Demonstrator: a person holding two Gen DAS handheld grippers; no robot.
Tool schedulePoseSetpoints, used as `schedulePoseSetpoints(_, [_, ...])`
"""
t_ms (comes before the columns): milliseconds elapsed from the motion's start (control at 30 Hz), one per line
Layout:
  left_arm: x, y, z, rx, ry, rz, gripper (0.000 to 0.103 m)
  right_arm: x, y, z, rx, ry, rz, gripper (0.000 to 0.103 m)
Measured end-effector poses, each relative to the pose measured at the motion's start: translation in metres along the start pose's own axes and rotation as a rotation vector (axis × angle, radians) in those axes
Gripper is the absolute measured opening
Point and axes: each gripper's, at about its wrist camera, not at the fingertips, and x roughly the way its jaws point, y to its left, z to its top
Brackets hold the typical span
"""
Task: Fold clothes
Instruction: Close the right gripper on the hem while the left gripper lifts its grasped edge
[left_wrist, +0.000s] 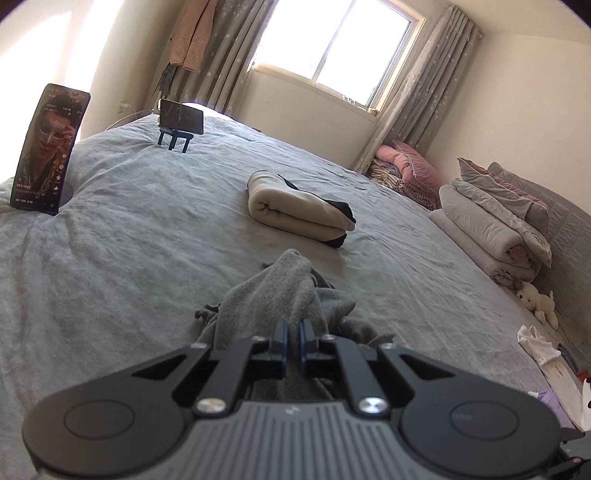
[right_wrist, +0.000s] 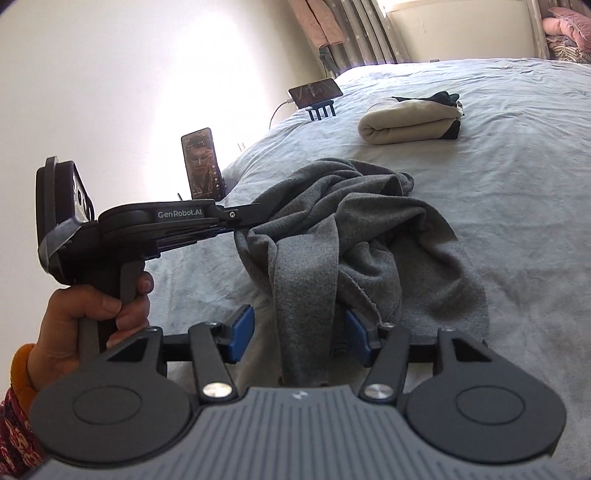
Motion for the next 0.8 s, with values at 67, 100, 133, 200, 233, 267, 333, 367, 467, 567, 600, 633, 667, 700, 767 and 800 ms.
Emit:
schedulePoseSetpoints(67, [-0.006,-0.004,0.002,0.009,-0.026,-0.030,0.005,-0.005,-0.002,0.003,0.012,-0.042,0.002,0.058])
schedulePoseSetpoints(100, [-0.009,-0.006,0.003,0.014,-0.039,-0.048,0.005,-0.008,-0.003,0.004,0.018,-0.063,0.003,0.058])
schedulePoseSetpoints(133, [-0.011,-0.008,0.003,0.019,-0.045,-0.062,0.005,-0.010,-0.004,0.006,0.024,-0.085,0.005,0.058])
schedulePoseSetpoints(200, [-0.014,-0.012,0.003,0.025,-0.060,-0.108,0.005,-0.015,-0.006,0.009,0.036,-0.125,0.007,0.058])
schedulePoseSetpoints(233, [-0.016,-0.014,0.003,0.025,-0.063,-0.127,0.005,-0.016,-0.006,0.009,0.044,-0.137,0.008,0.058])
schedulePoseSetpoints(267, [-0.017,-0.015,0.003,0.025,-0.067,-0.150,0.004,-0.017,-0.007,0.010,0.052,-0.149,0.008,0.058])
schedulePoseSetpoints(333, [-0.020,-0.019,0.003,0.024,-0.073,-0.193,0.004,-0.018,-0.008,0.011,0.068,-0.174,0.010,0.058])
schedulePoseSetpoints(367, [-0.021,-0.020,0.003,0.024,-0.074,-0.212,0.004,-0.018,-0.008,0.012,0.076,-0.183,0.013,0.058])
schedulePoseSetpoints(467, [-0.023,-0.024,0.002,0.024,-0.068,-0.250,0.004,-0.016,-0.010,0.016,0.098,-0.188,0.048,0.051])
schedulePoseSetpoints(567, [-0.023,-0.027,0.001,0.026,-0.063,-0.265,0.004,-0.013,-0.009,0.017,0.105,-0.200,0.046,0.042])
schedulePoseSetpoints(600, [-0.023,-0.028,0.001,0.030,-0.064,-0.260,0.004,-0.013,-0.010,0.018,0.107,-0.211,0.028,0.032])
schedulePoseSetpoints(633, [-0.023,-0.028,0.000,0.035,-0.067,-0.253,0.004,-0.014,-0.010,0.018,0.109,-0.222,0.010,0.021])
schedulePoseSetpoints(667, [-0.024,-0.028,0.000,0.041,-0.073,-0.234,0.004,-0.014,-0.011,0.019,0.110,-0.233,-0.007,0.019])
schedulePoseSetpoints(700, [-0.025,-0.028,0.001,0.048,-0.080,-0.215,0.004,-0.015,-0.012,0.019,0.112,-0.244,-0.025,0.015])
schedulePoseSetpoints(767, [-0.026,-0.030,0.001,0.074,-0.088,-0.148,0.004,-0.016,-0.013,0.020,0.116,-0.266,-0.060,0.014])
schedulePoseSetpoints(800, [-0.027,-0.031,0.001,0.094,-0.090,-0.106,0.004,-0.016,-0.014,0.020,0.117,-0.277,-0.078,0.013])
